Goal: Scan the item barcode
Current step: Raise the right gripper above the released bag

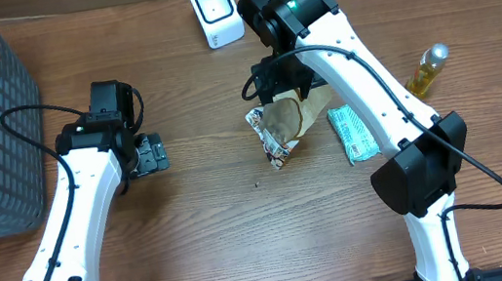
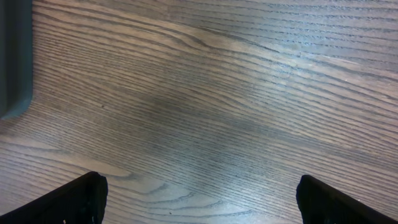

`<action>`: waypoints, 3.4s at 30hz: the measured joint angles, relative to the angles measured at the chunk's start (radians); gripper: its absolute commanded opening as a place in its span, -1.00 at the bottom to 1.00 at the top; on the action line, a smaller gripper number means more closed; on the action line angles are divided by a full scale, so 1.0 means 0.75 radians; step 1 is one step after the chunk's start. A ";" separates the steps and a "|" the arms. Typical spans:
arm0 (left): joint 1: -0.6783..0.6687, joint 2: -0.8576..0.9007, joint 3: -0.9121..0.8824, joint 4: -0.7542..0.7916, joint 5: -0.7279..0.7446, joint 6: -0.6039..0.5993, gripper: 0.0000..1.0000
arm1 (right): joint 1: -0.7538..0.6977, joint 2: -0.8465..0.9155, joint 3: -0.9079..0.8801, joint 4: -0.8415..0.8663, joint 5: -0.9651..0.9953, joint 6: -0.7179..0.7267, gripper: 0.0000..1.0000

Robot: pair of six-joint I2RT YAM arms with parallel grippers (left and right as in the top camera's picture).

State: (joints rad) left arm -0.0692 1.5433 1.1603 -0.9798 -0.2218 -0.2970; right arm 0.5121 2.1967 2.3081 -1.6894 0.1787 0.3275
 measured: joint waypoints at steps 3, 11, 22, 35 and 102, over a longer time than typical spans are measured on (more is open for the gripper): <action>0.000 0.000 0.000 0.000 0.001 0.000 0.99 | 0.000 0.000 0.000 -0.002 0.037 0.047 1.00; 0.000 0.000 0.000 0.000 0.000 0.000 0.99 | 0.000 0.000 0.000 0.004 0.134 0.152 1.00; 0.000 0.000 0.000 -0.001 0.001 0.000 0.99 | -0.001 0.000 0.000 0.131 0.157 0.178 1.00; 0.000 0.000 0.000 0.000 0.000 0.000 0.99 | 0.000 0.000 0.000 0.285 0.157 0.183 1.00; -0.001 -0.838 0.000 -0.001 0.000 -0.001 0.99 | 0.000 0.000 0.000 0.285 0.156 0.187 1.00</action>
State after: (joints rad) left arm -0.0696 0.9146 1.1603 -0.9802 -0.2218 -0.2974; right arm 0.5121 2.1967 2.3081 -1.4754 0.2958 0.4675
